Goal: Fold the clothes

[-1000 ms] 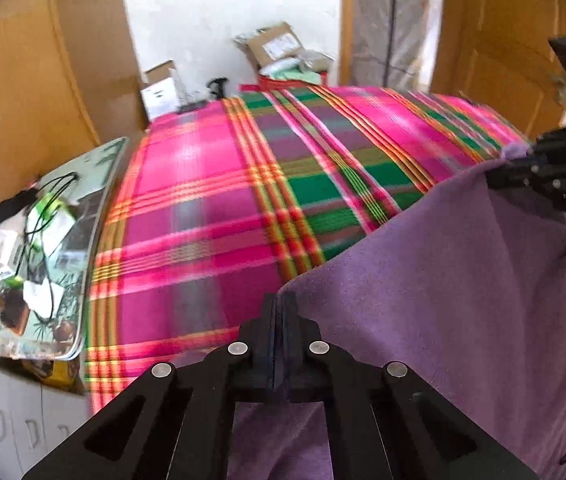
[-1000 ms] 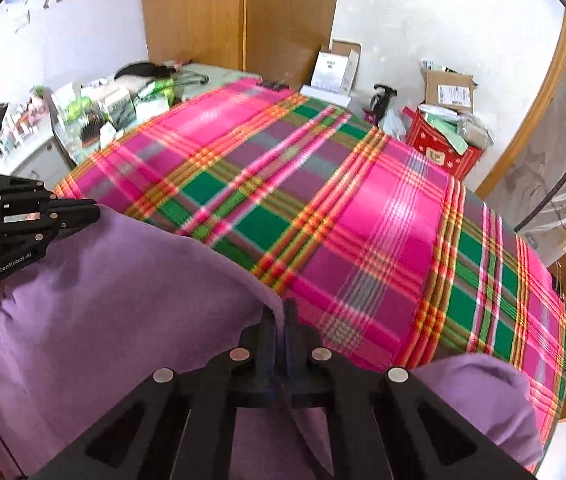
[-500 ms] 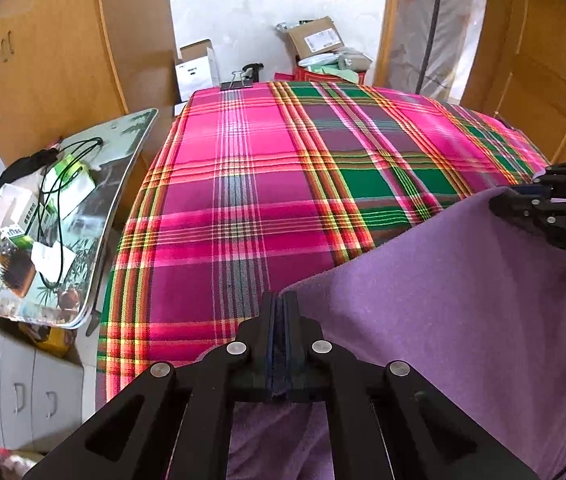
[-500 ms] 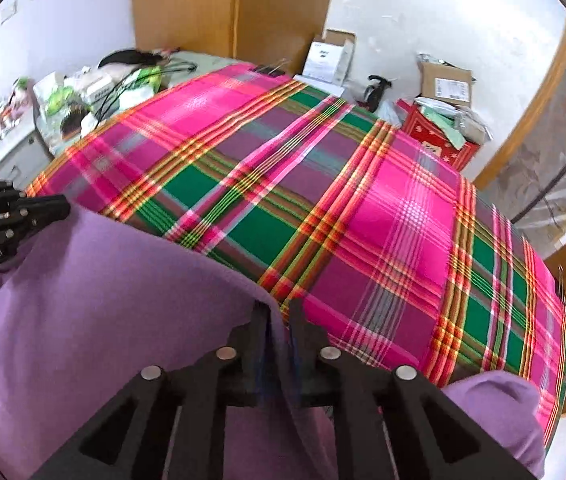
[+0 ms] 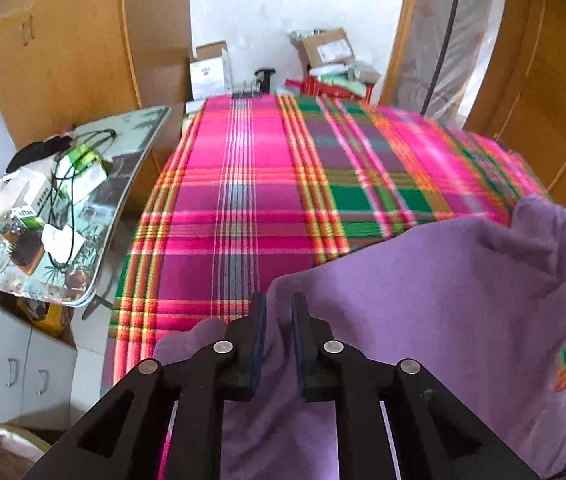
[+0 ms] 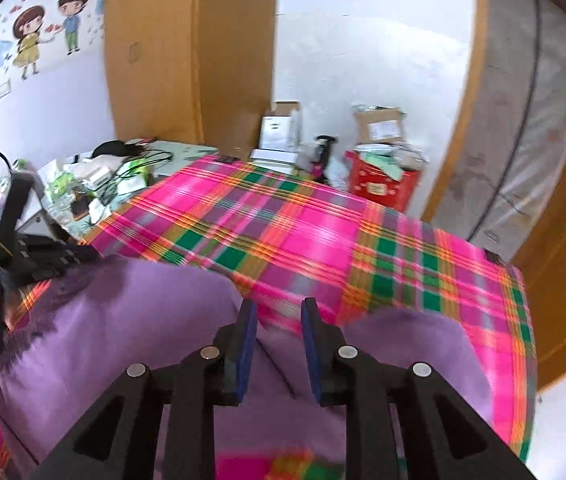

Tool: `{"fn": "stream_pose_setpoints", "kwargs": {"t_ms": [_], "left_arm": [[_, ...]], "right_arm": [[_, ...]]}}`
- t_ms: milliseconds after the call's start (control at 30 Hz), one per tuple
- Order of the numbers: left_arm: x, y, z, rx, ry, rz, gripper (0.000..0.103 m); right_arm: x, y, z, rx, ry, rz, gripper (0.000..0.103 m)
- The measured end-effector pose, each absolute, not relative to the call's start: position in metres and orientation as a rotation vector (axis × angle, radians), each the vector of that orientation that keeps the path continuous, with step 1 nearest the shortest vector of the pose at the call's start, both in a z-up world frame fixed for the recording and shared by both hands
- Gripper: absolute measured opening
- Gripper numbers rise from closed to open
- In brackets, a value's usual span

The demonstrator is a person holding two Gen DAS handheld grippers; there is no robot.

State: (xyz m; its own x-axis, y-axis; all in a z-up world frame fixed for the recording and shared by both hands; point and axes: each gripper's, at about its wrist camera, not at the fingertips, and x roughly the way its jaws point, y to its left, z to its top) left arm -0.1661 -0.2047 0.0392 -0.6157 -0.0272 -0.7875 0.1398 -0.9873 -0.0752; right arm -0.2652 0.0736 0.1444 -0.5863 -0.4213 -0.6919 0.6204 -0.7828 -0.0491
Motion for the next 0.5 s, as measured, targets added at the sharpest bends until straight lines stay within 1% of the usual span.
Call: {"fn": "stream_pose_setpoints", "kwargs": {"t_ms": [133,200,333,400,500], "left_arm": [[-0.143,-0.183,0.062,1.28,0.23,-2.826,0.015],[-0.132,-0.161,0.067,1.304,0.219,-2.894,0.018],[-0.108,-0.108,0.069,1.394,0.142,-3.029,0.019],[-0.102,-0.079,0.068,1.447,0.089,-3.093,0.022],[-0.093,-0.04,0.063,1.491,-0.003,-3.142,0.022]], "right_arm": [[-0.259,0.127,0.128,1.016,0.261,-2.408,0.023],[-0.257,0.155,0.118,1.073,0.186,-2.445,0.023],[-0.252,0.195,0.106,1.121,0.045,-2.498,0.024],[-0.252,0.21,0.101,1.137,0.006,-2.52,0.024],[-0.258,0.228,0.096,1.157,-0.067,-2.528,0.025]]}}
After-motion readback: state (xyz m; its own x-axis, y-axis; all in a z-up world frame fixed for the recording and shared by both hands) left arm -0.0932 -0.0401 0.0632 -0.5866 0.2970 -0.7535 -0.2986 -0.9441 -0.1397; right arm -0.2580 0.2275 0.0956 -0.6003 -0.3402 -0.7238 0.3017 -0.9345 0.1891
